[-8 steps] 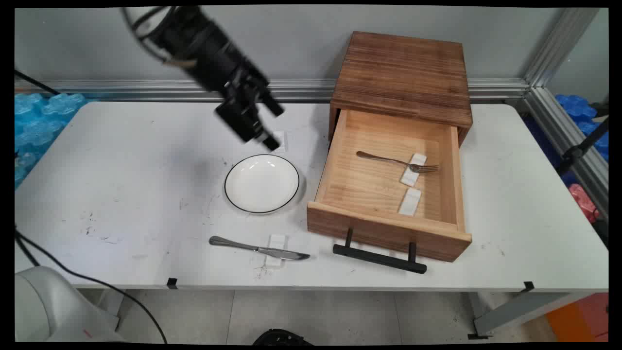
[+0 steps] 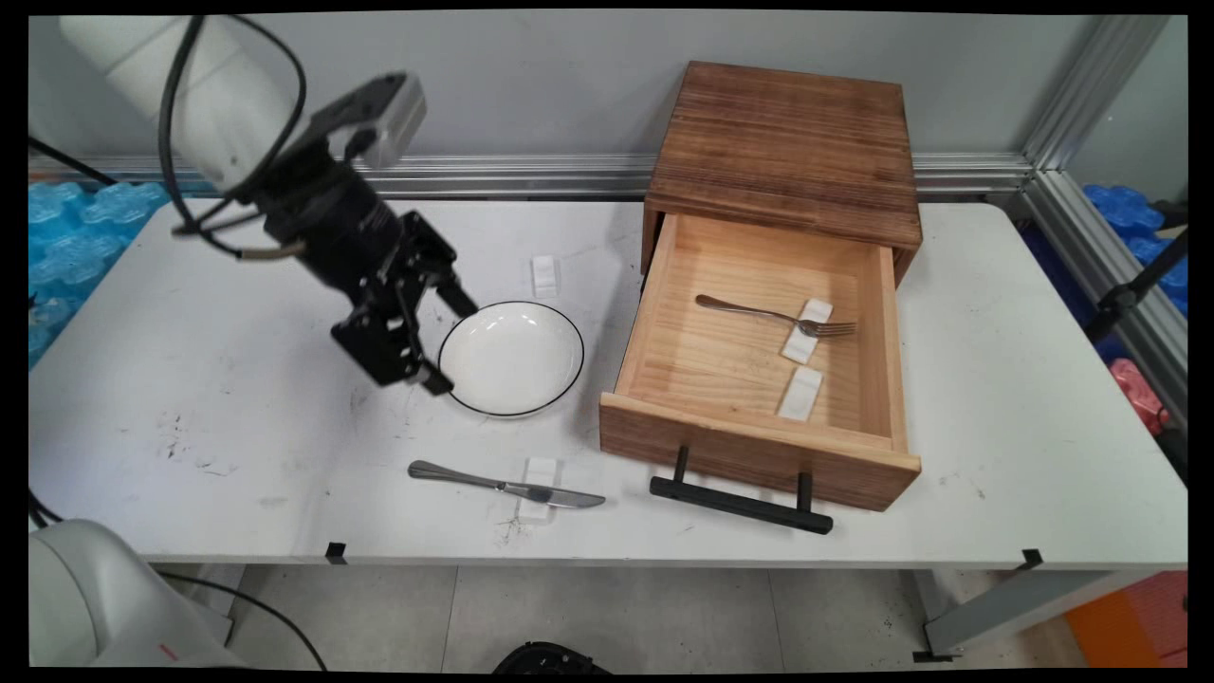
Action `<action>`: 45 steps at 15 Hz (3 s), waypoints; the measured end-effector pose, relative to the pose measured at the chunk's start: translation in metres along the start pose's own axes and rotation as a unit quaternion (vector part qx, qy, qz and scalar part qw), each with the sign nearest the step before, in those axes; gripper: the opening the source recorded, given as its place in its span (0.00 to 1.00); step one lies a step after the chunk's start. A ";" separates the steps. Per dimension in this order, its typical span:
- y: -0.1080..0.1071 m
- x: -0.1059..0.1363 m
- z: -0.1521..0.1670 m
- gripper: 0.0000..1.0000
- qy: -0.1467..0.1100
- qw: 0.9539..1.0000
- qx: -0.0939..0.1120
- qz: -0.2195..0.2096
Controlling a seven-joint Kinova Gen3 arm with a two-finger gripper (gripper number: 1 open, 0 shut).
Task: Pick up the knife from the right of the white plate
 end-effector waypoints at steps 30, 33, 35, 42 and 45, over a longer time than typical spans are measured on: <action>0.021 -0.039 0.144 1.00 -0.069 0.996 0.000 0.050; 0.019 -0.038 0.152 1.00 -0.068 0.997 -0.002 0.046; 0.018 -0.038 0.156 1.00 -0.068 0.997 -0.003 0.044; 0.014 -0.040 0.166 1.00 -0.071 0.996 -0.008 0.048; 0.011 -0.041 0.169 1.00 -0.073 0.996 -0.008 0.050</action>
